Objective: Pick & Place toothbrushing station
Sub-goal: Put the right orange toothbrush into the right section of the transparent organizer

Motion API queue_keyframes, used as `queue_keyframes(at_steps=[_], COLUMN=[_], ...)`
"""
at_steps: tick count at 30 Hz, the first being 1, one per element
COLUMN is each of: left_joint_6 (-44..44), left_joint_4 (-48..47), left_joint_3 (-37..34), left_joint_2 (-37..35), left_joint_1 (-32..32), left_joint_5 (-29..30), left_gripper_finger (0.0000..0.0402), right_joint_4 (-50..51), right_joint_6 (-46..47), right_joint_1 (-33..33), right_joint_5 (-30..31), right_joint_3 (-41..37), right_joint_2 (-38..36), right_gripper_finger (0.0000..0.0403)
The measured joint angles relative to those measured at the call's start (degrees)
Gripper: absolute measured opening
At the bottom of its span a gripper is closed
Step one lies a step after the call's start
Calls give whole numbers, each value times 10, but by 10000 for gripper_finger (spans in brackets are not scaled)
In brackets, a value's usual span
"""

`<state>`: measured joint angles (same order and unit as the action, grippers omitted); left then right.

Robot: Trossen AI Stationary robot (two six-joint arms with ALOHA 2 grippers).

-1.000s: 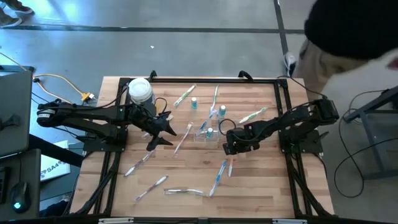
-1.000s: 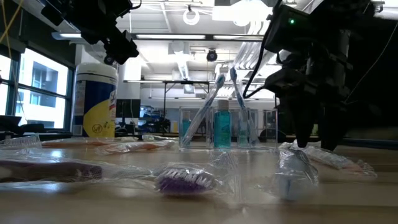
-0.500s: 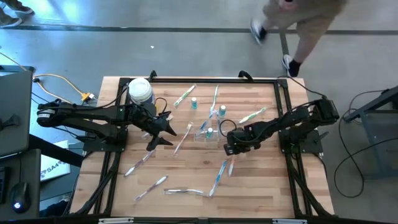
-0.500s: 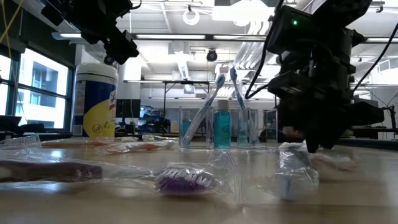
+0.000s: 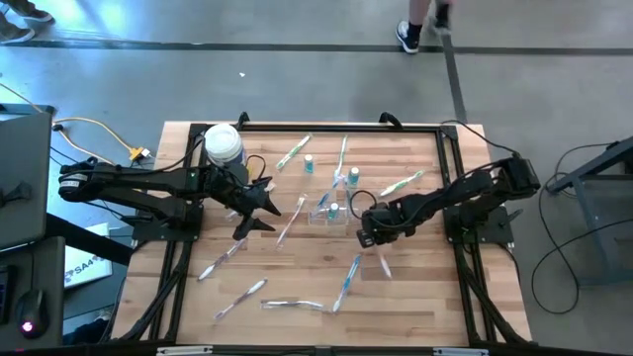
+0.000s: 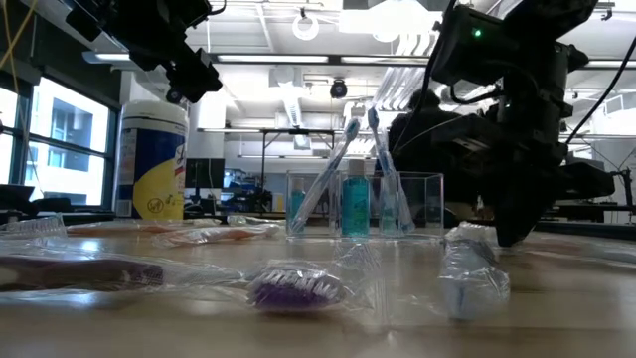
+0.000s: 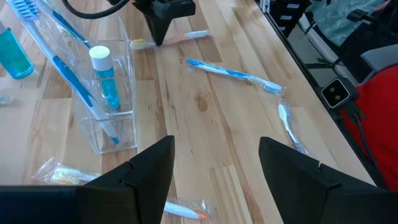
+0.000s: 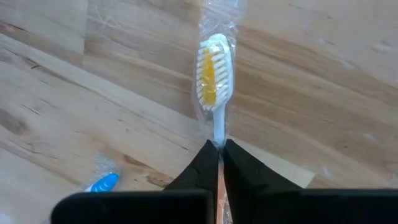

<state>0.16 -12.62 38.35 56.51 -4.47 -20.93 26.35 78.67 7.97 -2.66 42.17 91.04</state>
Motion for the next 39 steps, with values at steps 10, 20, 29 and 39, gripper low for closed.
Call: queue_keyframes(at_steps=[10,20,29,39], left_joint_6=[-7,-19,-21,-13], left_joint_4=[0,5,5,33], left_joint_3=[0,0,0,0], left_joint_2=[0,0,0,0], left_joint_1=[0,0,0,0], left_joint_5=[0,0,0,35], left_gripper_finger=[234,234,234,234], right_joint_4=[78,108,103,-85], right_joint_6=[36,25,-134,-491], right_joint_1=[31,57,74,56], right_joint_5=[33,54,229,453], right_joint_3=[-2,-1,-1,0], right_joint_2=[-68,-189,-339,-374], right_gripper_finger=[1,2,3,3])
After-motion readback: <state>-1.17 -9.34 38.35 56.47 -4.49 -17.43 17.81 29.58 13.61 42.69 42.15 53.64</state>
